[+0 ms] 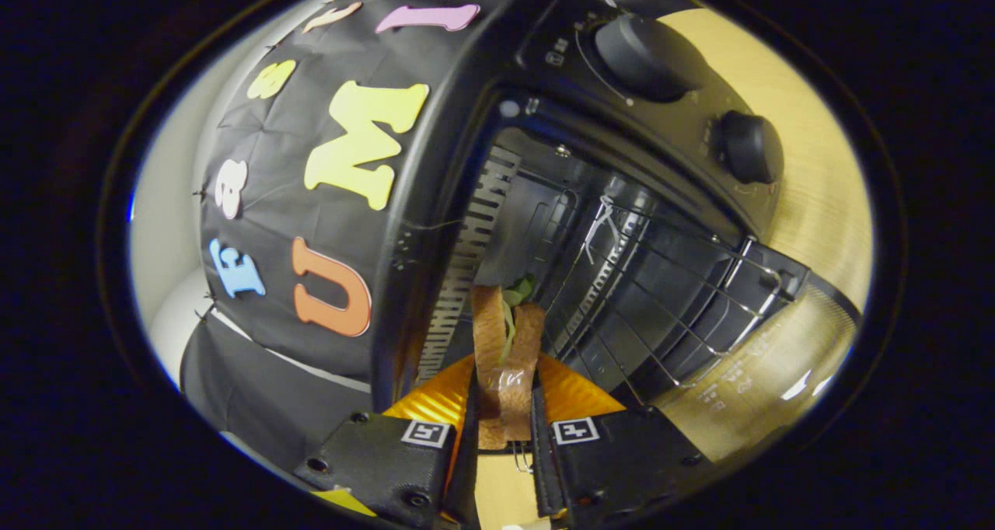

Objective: Open the toaster oven, put the food inside, and close the toaster oven door.

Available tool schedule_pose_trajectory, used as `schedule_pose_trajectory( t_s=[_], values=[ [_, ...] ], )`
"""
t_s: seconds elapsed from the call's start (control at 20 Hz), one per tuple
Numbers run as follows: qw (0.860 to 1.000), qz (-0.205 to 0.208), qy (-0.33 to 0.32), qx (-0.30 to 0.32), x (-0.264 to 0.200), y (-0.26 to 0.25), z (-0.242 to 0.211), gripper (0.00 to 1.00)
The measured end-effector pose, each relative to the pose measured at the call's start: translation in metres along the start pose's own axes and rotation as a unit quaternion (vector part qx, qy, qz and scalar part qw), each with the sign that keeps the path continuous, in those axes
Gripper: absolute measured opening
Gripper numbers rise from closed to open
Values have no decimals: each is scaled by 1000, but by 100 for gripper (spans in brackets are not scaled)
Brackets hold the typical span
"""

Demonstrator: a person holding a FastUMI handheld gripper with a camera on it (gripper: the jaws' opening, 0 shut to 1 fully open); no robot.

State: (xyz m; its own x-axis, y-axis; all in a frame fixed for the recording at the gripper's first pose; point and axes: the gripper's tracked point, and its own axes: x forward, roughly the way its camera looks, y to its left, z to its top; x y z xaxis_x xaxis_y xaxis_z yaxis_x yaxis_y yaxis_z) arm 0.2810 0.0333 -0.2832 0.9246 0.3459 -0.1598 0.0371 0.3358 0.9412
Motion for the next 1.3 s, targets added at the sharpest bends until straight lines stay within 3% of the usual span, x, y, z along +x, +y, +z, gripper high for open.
schedule_pose_trajectory(
  t_s=[0.15,0.2,0.25,0.5,0.6,0.7,0.85,1.05,1.3],
  values=[
    [999,-26,-23,-6,7,-17,9,37],
    [999,-26,-26,5,12,-16,9,45],
    [999,-33,-26,0,7,-14,11,46],
    [995,-55,-4,-81,7,-11,-1,56],
    [983,-104,-26,-148,-2,-17,6,69],
    [960,-154,-56,-226,-14,-23,17,82],
    [938,-156,-56,-305,-17,-22,29,100],
    [911,-162,-76,-373,-31,-9,44,100],
    [892,-166,-69,-416,-61,-2,40,100]
  ],
)
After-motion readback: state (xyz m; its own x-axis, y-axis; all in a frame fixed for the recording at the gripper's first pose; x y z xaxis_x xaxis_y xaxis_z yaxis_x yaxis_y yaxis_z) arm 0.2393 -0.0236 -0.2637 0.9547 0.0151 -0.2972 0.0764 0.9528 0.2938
